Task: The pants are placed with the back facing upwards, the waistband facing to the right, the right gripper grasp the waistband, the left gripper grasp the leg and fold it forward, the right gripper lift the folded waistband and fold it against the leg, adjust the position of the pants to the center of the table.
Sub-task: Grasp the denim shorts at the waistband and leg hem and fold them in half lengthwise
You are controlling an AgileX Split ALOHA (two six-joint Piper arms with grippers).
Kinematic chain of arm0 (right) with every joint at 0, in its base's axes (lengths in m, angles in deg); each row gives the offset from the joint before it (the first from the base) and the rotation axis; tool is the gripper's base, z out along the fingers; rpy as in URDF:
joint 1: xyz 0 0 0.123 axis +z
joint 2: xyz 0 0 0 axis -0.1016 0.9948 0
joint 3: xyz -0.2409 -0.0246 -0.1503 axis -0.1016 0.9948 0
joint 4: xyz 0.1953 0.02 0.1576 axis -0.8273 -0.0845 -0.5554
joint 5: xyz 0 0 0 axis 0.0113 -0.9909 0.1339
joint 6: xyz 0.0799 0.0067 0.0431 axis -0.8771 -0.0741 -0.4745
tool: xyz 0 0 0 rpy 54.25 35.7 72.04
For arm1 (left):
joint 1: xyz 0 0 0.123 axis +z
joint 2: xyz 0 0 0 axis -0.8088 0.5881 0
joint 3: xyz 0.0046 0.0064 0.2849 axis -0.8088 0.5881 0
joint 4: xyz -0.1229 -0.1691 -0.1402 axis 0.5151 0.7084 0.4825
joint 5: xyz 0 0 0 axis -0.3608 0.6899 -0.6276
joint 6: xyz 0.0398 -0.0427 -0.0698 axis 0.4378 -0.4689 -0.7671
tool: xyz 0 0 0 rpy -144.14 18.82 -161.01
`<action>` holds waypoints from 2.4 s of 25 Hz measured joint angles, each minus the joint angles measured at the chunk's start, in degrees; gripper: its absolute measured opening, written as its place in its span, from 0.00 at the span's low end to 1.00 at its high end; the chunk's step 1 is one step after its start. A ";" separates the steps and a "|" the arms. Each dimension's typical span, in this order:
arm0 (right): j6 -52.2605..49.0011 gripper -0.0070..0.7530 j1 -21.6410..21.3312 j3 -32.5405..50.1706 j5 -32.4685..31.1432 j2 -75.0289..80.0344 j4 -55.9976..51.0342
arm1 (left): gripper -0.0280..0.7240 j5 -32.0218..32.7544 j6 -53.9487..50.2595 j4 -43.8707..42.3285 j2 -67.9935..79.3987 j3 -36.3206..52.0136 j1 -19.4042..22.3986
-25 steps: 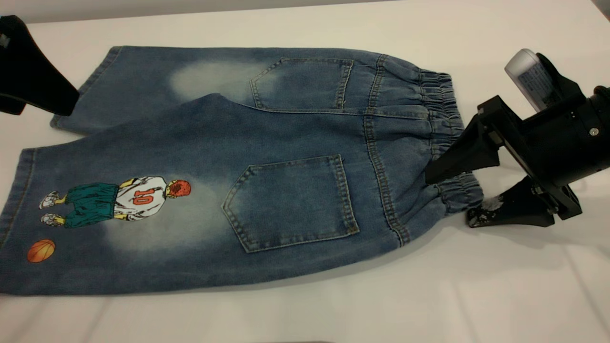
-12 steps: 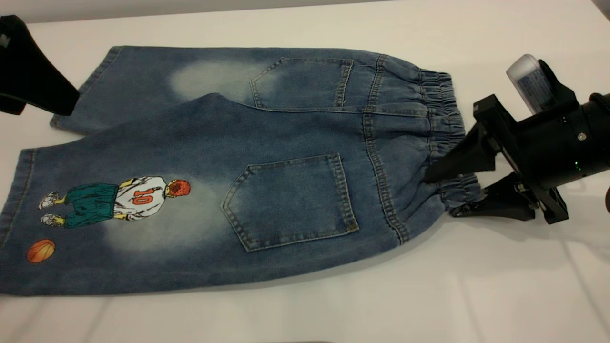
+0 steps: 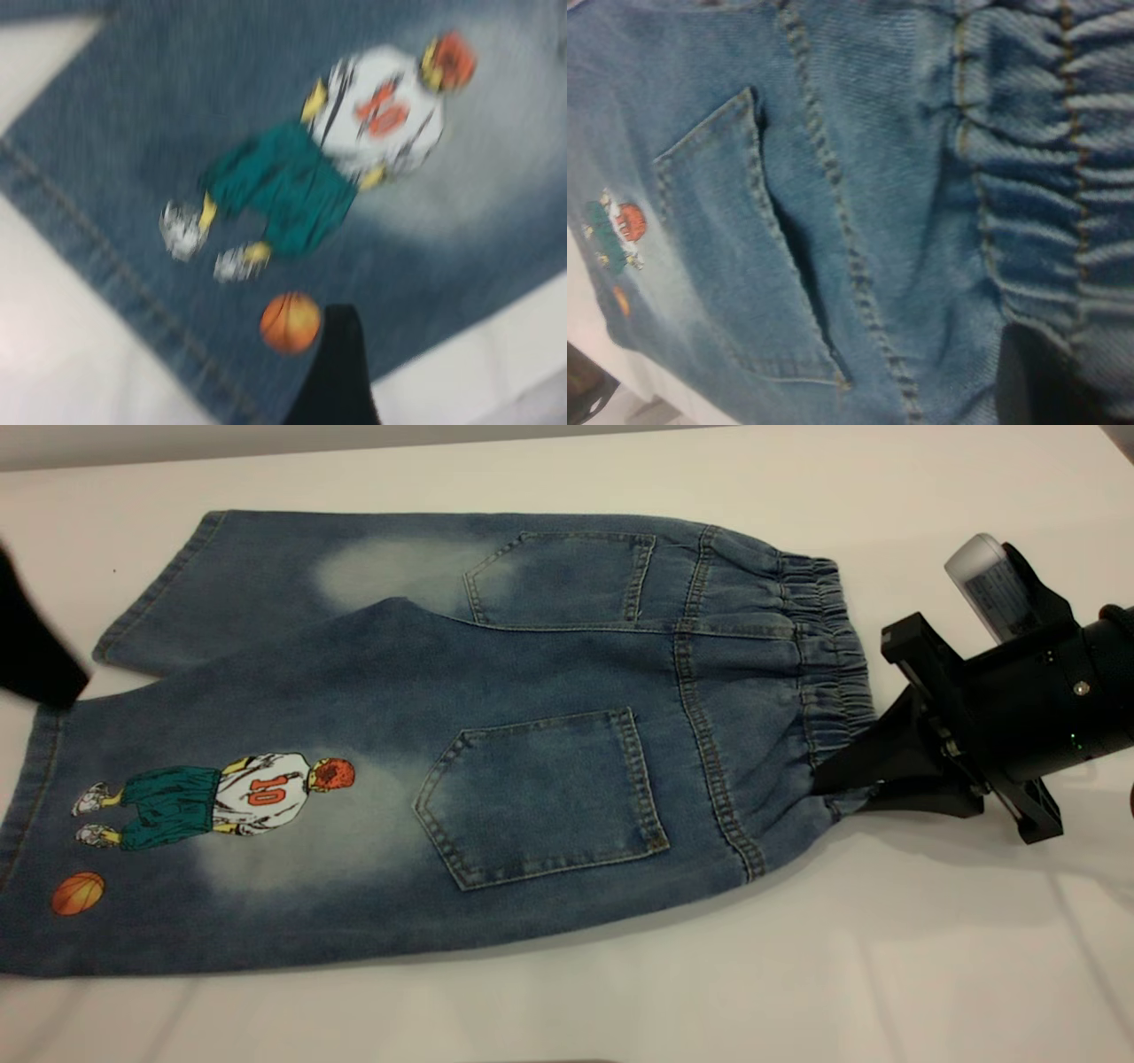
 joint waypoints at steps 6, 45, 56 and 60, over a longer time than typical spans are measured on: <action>1.46 0.06 -0.03 0.00 -1.36 0.00 -0.11 | 0.81 -1.06 -0.12 -13.85 3.76 7.16 0.00; 2.91 0.08 -0.07 0.00 -1.66 0.00 -0.11 | 0.29 -32.13 -5.06 -25.38 25.62 12.50 0.05; 3.19 0.09 -0.10 0.00 -10.12 0.00 5.76 | 0.07 -29.34 -5.44 -25.38 20.32 12.60 0.00; 1.83 0.07 -0.10 0.46 -13.58 0.00 7.61 | 0.07 -26.35 -5.91 -25.38 13.21 12.74 0.00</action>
